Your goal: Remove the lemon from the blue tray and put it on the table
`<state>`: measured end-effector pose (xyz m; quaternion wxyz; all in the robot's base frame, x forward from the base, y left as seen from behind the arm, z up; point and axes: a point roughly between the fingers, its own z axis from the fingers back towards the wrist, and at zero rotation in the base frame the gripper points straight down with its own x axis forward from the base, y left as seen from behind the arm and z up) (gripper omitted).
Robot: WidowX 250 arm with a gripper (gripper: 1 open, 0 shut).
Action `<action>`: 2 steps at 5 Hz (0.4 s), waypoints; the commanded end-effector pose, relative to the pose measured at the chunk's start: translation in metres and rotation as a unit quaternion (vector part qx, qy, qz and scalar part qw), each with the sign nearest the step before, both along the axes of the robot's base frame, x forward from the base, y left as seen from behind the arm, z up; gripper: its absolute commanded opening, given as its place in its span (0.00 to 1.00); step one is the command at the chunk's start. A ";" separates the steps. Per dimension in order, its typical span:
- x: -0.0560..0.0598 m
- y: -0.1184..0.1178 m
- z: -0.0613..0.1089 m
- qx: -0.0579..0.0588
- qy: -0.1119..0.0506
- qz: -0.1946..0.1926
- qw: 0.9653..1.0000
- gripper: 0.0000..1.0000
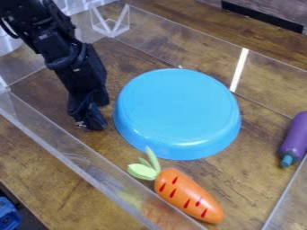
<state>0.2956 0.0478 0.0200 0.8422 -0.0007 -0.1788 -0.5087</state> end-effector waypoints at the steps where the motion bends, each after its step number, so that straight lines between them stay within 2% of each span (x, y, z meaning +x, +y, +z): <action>1: 0.009 0.013 0.017 0.008 -0.016 -0.012 1.000 0.00; 2: 0.007 0.013 0.016 0.008 -0.016 -0.016 1.000 0.00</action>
